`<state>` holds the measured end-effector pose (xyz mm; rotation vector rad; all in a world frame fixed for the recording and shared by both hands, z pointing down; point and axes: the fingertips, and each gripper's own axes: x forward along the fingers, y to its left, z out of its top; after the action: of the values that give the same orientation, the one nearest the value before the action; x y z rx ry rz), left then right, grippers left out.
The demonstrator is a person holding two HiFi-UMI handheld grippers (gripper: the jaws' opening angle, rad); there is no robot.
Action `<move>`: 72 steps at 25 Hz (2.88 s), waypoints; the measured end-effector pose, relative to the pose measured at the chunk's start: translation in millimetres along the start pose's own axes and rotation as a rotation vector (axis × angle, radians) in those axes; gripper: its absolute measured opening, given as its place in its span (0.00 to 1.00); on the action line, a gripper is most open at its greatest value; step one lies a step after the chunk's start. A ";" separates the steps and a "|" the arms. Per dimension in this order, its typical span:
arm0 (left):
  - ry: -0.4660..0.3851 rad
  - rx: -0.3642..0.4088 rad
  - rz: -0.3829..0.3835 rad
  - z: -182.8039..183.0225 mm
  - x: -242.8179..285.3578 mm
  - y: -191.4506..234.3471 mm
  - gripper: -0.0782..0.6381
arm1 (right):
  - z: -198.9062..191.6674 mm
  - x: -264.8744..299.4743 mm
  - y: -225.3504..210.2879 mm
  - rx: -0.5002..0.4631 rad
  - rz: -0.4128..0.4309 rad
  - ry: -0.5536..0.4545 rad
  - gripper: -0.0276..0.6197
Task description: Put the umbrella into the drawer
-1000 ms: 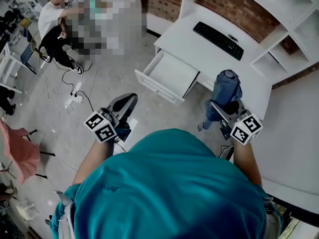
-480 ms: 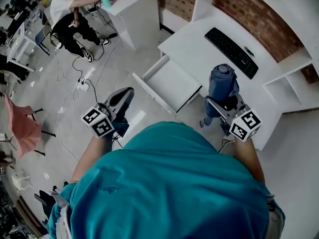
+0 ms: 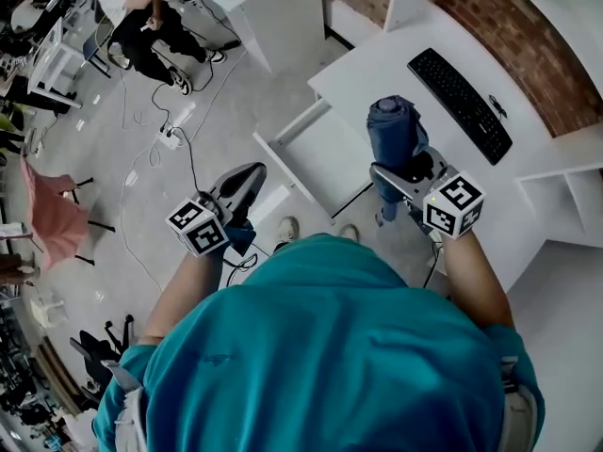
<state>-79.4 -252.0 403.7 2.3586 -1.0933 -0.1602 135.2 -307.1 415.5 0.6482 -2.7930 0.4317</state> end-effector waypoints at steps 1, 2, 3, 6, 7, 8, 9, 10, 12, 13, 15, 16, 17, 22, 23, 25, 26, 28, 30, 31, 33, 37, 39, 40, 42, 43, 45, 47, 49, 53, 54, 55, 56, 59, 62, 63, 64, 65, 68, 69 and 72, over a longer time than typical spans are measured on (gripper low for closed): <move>0.006 -0.005 0.001 -2.3 1.0 6.3 0.12 | -3.5 10.0 -1.3 0.005 0.002 0.018 0.47; 0.014 -0.009 -0.001 -4.1 2.5 13.3 0.12 | -7.1 20.0 -3.1 0.014 0.001 0.035 0.47; 0.020 -0.013 -0.005 -5.0 4.7 20.8 0.12 | -10.7 30.0 -5.4 0.028 -0.003 0.050 0.47; 0.041 -0.012 -0.032 -8.6 13.9 41.3 0.12 | -25.2 59.6 -12.2 0.069 -0.013 0.108 0.47; 0.050 -0.013 -0.041 -12.0 17.2 47.0 0.12 | -32.4 69.1 -14.6 0.080 -0.017 0.133 0.47; 0.061 -0.019 -0.048 -16.8 20.3 52.0 0.12 | -41.1 78.6 -17.0 0.092 -0.021 0.161 0.47; 0.071 -0.026 -0.053 -22.2 23.2 56.9 0.12 | -50.7 88.7 -19.9 0.105 -0.025 0.189 0.47; 0.080 -0.031 -0.058 -26.9 26.3 62.4 0.12 | -60.3 100.3 -23.7 0.119 -0.029 0.214 0.47; 0.092 -0.033 -0.071 -32.2 33.9 75.2 0.12 | -77.3 127.3 -34.5 0.143 -0.036 0.257 0.47; 0.096 -0.031 -0.080 -33.7 37.9 81.4 0.12 | -85.1 140.8 -40.5 0.152 -0.040 0.279 0.47; 0.101 -0.030 -0.096 -38.6 43.2 90.4 0.12 | -102.3 164.1 -49.5 0.166 -0.046 0.326 0.47; 0.106 -0.035 -0.102 -42.4 43.7 92.9 0.12 | -112.2 173.5 -52.3 0.172 -0.047 0.351 0.47; 0.113 -0.040 -0.106 -46.6 43.3 94.6 0.12 | -122.4 181.9 -54.7 0.179 -0.048 0.375 0.47; 0.168 -0.036 -0.116 -62.9 34.9 113.1 0.12 | -163.4 220.0 -71.6 0.219 -0.065 0.464 0.47; 0.173 -0.033 -0.117 -64.2 33.4 118.0 0.12 | -170.0 226.5 -75.4 0.226 -0.072 0.479 0.47; 0.178 -0.030 -0.116 -67.5 31.8 125.8 0.12 | -184.2 236.4 -82.9 0.246 -0.088 0.503 0.47; 0.179 -0.028 -0.116 -70.3 31.7 128.2 0.12 | -191.1 240.2 -86.9 0.253 -0.101 0.513 0.47; 0.183 -0.030 -0.118 -76.8 31.8 130.6 0.12 | -204.0 247.7 -95.1 0.255 -0.132 0.534 0.47; 0.189 -0.037 -0.122 -81.2 31.3 132.7 0.12 | -217.6 256.9 -102.0 0.261 -0.158 0.561 0.47; 0.192 -0.038 -0.123 -82.7 31.1 134.4 0.12 | -224.6 261.7 -105.5 0.271 -0.169 0.573 0.47; 0.196 -0.043 -0.124 -86.0 31.1 137.7 0.12 | -238.8 269.3 -113.2 0.304 -0.196 0.591 0.47; 0.201 -0.048 -0.130 -93.5 32.3 141.2 0.12 | -266.5 274.3 -127.8 0.352 -0.262 0.627 0.47; 0.201 -0.048 -0.132 -96.1 32.1 143.0 0.12 | -279.4 274.9 -132.5 0.368 -0.292 0.648 0.47; 0.201 -0.046 -0.133 -97.0 32.0 143.9 0.12 | -285.5 275.0 -134.3 0.378 -0.306 0.655 0.47; 0.200 -0.042 -0.133 -98.0 33.2 145.5 0.12 | -296.1 274.1 -138.7 0.403 -0.333 0.666 0.47; 0.199 -0.042 -0.134 -97.9 34.3 146.0 0.12 | -300.3 272.9 -141.6 0.416 -0.348 0.669 0.47; 0.196 -0.044 -0.138 -97.5 36.3 146.4 0.12 | -307.1 270.2 -147.1 0.440 -0.377 0.676 0.47; 0.193 -0.049 -0.141 -97.8 37.0 147.1 0.12 | -313.9 268.1 -151.0 0.458 -0.402 0.687 0.47; 0.191 -0.053 -0.141 -98.9 36.6 148.4 0.12 | -321.4 267.6 -153.0 0.465 -0.420 0.705 0.47; 0.189 -0.058 -0.139 -100.3 36.8 150.8 0.12 | -330.7 267.3 -156.6 0.466 -0.446 0.731 0.47; 0.188 -0.061 -0.139 -99.9 37.2 151.0 0.12 | -331.9 267.0 -157.4 0.466 -0.451 0.736 0.47; 0.188 -0.064 -0.139 -99.4 38.0 151.5 0.12 | -333.5 266.9 -158.4 0.467 -0.455 0.741 0.47; 0.188 -0.067 -0.139 -99.4 39.4 152.2 0.12 | -336.0 267.3 -159.9 0.469 -0.458 0.746 0.47; 0.192 -0.073 -0.139 -103.5 44.4 156.8 0.12 | -352.6 271.4 -164.6 0.493 -0.463 0.761 0.47; 0.195 -0.075 -0.138 -111.3 47.3 163.0 0.12 | -376.6 276.5 -164.1 0.546 -0.470 0.778 0.47; 0.194 -0.077 -0.140 -112.7 47.1 163.4 0.12 | -379.5 277.4 -163.1 0.548 -0.475 0.777 0.47; 0.194 -0.079 -0.142 -113.2 46.2 162.6 0.12 | -379.5 278.1 -161.7 0.542 -0.479 0.776 0.47; 0.195 -0.079 -0.144 -113.2 45.1 161.0 0.12 | -378.3 278.6 -159.9 0.534 -0.480 0.778 0.47; 0.195 -0.080 -0.150 -112.8 43.6 154.7 0.12 | -375.4 278.2 -155.5 0.525 -0.455 0.781 0.47; 0.194 -0.079 -0.152 -112.0 43.6 152.5 0.12 | -373.9 276.5 -154.8 0.525 -0.445 0.778 0.48; 0.186 -0.074 -0.153 -106.3 40.9 148.0 0.12 | -359.4 268.7 -152.9 0.520 -0.433 0.749 0.48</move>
<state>-118.3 -316.7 574.4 2.3365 -0.8065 -0.0343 30.5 -421.8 863.4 0.9247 -1.7778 1.0564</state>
